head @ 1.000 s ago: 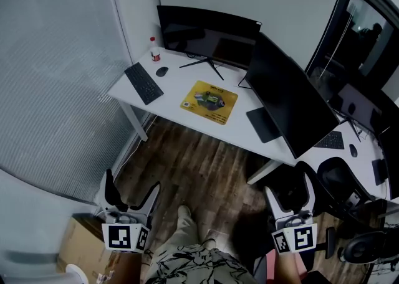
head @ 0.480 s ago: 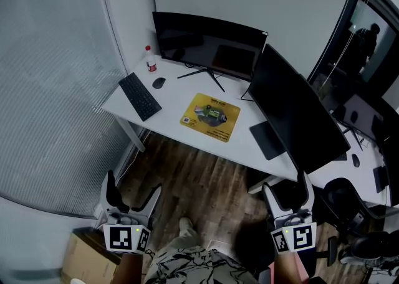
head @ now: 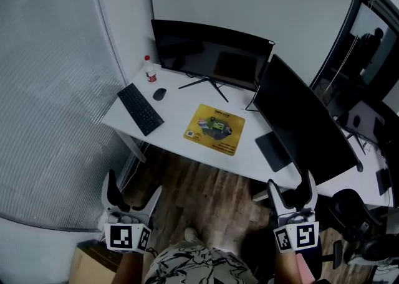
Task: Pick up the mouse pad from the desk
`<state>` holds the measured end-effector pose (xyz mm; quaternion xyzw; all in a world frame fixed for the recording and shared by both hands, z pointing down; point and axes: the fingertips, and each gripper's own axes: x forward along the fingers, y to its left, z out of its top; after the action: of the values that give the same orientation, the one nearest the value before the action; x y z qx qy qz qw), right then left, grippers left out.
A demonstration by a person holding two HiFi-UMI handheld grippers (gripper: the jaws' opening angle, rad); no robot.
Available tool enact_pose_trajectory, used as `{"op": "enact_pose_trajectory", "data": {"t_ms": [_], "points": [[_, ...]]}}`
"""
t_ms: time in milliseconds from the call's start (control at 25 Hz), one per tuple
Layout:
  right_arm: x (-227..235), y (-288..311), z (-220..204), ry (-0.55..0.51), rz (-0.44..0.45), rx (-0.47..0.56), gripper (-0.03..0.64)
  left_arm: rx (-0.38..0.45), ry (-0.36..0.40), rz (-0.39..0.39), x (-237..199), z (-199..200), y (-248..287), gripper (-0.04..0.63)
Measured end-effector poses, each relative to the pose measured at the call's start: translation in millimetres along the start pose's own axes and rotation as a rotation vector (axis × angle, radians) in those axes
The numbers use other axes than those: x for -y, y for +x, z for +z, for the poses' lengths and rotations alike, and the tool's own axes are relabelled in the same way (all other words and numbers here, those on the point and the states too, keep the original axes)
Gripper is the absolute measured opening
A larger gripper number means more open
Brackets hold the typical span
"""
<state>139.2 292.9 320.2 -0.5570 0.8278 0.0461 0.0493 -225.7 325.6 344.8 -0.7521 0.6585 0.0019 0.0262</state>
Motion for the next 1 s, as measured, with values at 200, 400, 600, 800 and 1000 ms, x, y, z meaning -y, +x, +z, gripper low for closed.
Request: {"op": "enact_pose_trajectory", "data": {"t_ms": [200,400,600,800,1000], "points": [[-10,12,-9,0.031,-0.025,-0.008,0.439,-0.030,0.013,-0.061,-3,-12,17,0.566],[-17,20,-22,0.028,-0.029,-0.035,0.439,-0.054,0.001,-0.086,-8,-26,28,0.566],[-16,32,-26,0.027,-0.035,-0.048,0.437,-0.055,-0.016,-0.100,-12,-28,39,0.566],[-19,49,-26,0.020,-0.016,-0.035,0.425,-0.063,-0.039,-0.088,-19,-36,50,0.566],[-5,73,-34,0.032,-0.017,-0.039,0.426,-0.071,-0.033,-0.086,-21,-41,77,0.566]]}}
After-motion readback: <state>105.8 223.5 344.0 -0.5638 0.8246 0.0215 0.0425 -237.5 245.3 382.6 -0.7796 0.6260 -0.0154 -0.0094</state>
